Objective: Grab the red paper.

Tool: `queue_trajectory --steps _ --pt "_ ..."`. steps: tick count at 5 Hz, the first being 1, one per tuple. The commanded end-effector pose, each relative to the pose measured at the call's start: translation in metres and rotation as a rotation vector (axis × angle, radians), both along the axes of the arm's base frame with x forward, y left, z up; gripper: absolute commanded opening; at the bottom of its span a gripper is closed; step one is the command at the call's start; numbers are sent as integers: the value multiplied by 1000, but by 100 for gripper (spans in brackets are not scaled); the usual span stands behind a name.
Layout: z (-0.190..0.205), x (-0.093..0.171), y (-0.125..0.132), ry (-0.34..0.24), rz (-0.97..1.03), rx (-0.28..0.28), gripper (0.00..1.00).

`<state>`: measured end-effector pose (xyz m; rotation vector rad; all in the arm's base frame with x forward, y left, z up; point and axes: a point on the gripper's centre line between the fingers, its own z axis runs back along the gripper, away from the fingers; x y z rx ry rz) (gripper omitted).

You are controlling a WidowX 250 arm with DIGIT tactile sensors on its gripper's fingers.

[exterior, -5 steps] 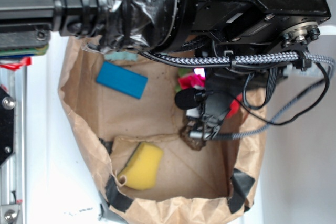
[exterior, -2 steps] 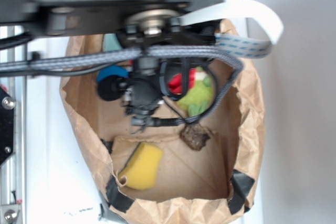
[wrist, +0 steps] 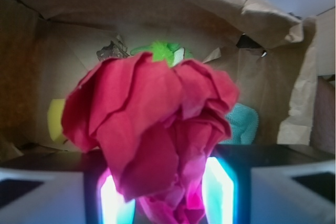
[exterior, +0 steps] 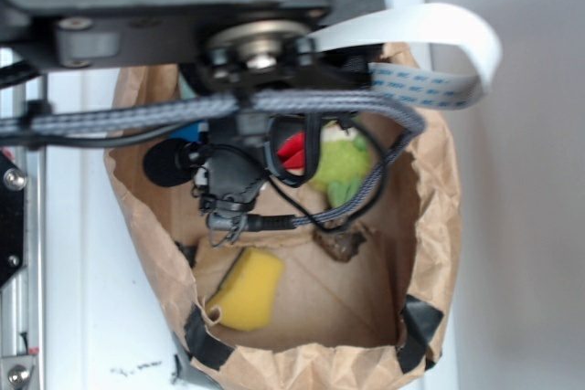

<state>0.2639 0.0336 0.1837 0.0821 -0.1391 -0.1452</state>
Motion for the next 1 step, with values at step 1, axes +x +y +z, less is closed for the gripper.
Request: queue_trajectory --steps 1 --pt "22 -3 -21 38 -7 12 0"
